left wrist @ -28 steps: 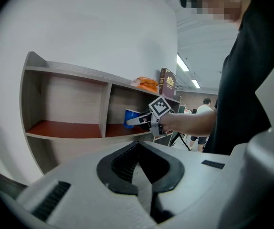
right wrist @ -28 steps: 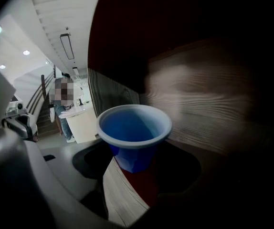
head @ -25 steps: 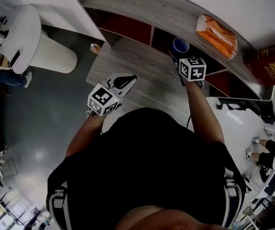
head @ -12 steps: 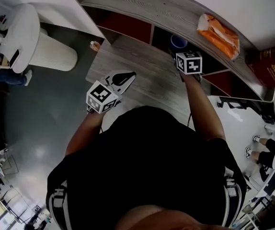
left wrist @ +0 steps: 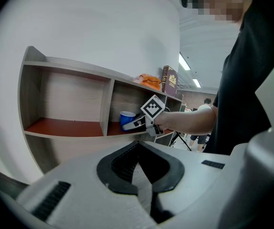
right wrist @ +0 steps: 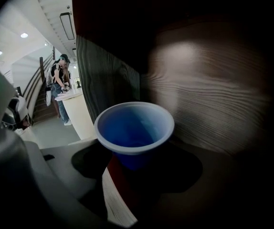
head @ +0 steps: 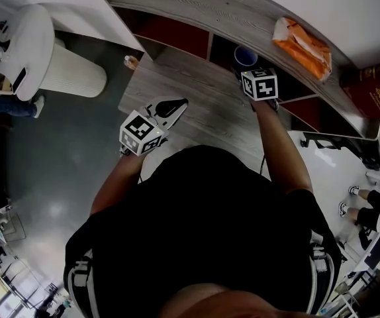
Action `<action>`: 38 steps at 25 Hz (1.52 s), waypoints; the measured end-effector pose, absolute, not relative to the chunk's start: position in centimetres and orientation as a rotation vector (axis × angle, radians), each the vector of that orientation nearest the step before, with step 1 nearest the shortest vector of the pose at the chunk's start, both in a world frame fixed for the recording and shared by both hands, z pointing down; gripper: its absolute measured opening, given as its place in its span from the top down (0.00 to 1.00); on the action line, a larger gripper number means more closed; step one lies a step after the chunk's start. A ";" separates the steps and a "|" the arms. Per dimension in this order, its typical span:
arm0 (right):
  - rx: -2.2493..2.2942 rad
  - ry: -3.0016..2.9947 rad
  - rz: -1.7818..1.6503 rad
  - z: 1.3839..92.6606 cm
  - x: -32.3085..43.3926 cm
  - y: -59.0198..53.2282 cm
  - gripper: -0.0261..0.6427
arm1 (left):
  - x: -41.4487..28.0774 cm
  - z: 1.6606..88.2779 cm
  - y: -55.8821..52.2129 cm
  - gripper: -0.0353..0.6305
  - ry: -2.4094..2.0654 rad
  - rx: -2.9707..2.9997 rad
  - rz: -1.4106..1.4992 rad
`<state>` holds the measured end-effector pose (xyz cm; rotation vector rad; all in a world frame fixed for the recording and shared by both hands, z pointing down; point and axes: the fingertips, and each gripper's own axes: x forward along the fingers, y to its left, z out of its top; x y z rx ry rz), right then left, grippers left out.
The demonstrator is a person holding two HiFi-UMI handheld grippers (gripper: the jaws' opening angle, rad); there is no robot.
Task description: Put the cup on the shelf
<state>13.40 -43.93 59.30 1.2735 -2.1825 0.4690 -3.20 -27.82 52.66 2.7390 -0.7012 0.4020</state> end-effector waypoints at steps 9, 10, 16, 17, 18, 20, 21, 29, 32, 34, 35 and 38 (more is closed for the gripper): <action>1.295 -2.204 0.467 58.8 13.5 -43.4 0.51 | -3.5 52.6 -27.5 0.92 -0.713 2.735 0.396; 1.302 -2.203 0.471 58.8 13.6 -43.2 0.51 | -3.6 52.5 -27.4 0.92 -0.715 2.735 0.394; 1.313 -2.200 0.501 58.7 14.2 -41.8 0.51 | -3.8 52.2 -27.0 0.92 -0.713 2.740 0.385; 1.315 -2.200 0.507 58.7 14.3 -41.6 0.51 | -3.8 52.1 -26.8 0.92 -0.710 2.741 0.385; 1.319 -2.200 0.511 58.7 14.5 -41.3 0.51 | -3.7 52.1 -26.7 0.92 -0.706 2.743 0.384; 1.326 -2.200 0.518 58.5 14.7 -40.7 0.51 | -3.8 52.0 -26.4 0.92 -0.701 2.746 0.380; 1.329 -2.203 0.522 58.4 14.7 -40.4 0.51 | -3.8 51.9 -26.3 0.92 -0.699 2.747 0.378; 1.336 -2.244 0.518 56.3 14.6 -37.6 0.58 | -3.6 51.5 -25.1 0.92 -0.652 2.763 0.371; 1.344 -2.278 0.511 55.0 14.4 -36.4 0.62 | -3.5 51.4 -24.6 0.92 -0.630 2.771 0.370; 1.342 -2.305 0.509 54.0 14.2 -35.6 0.66 | -3.5 51.3 -24.4 0.92 -0.618 2.775 0.371; 1.341 -2.319 0.506 53.5 14.1 -35.2 0.67 | -3.5 51.3 -24.3 0.92 -0.611 2.778 0.371; 1.347 -2.358 0.488 51.8 14.0 -34.1 0.73 | -3.3 51.0 -24.0 0.92 -0.589 2.792 0.367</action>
